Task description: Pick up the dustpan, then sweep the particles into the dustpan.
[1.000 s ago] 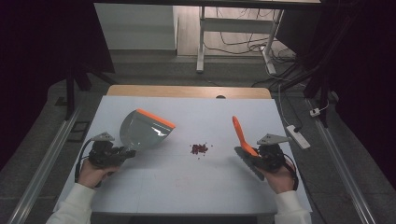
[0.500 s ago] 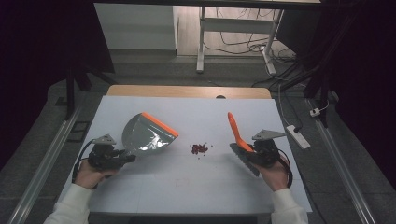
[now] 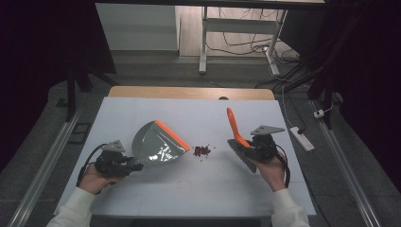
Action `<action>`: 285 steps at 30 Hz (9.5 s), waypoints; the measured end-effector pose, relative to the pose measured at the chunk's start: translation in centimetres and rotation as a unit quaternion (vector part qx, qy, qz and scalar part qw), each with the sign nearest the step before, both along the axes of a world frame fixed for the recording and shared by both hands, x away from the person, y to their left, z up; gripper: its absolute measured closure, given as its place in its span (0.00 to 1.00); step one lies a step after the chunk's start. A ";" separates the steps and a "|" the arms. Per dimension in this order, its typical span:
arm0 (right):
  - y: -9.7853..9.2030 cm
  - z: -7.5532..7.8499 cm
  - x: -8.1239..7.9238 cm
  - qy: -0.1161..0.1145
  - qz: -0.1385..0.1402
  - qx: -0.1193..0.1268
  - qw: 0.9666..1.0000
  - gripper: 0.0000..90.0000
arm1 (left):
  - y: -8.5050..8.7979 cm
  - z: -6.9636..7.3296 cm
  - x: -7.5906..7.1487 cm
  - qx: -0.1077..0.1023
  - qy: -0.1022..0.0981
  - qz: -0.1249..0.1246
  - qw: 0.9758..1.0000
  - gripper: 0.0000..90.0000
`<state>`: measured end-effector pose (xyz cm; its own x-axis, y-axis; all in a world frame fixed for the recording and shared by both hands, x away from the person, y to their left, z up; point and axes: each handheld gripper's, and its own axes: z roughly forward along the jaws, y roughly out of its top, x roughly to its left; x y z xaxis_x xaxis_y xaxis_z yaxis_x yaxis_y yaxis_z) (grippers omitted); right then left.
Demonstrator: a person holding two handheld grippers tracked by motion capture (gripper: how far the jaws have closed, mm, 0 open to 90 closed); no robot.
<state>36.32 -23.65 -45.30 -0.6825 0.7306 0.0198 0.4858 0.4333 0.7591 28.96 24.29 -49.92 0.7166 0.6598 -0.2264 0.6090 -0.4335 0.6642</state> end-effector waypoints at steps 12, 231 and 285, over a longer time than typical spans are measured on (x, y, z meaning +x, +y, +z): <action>0.7 -0.2 1.1 0.003 -0.001 0.008 1.000 0.78 | -1.7 0.9 -0.7 0.009 -0.006 -0.033 0.999 0.68; 15.5 -1.1 2.7 0.017 0.147 -0.004 0.989 0.78 | -5.8 -0.5 2.1 0.098 0.104 -0.121 0.982 0.68; 15.9 -3.6 0.9 0.026 0.105 -0.035 0.994 0.78 | -6.1 -0.5 1.5 0.107 0.097 -0.131 0.981 0.68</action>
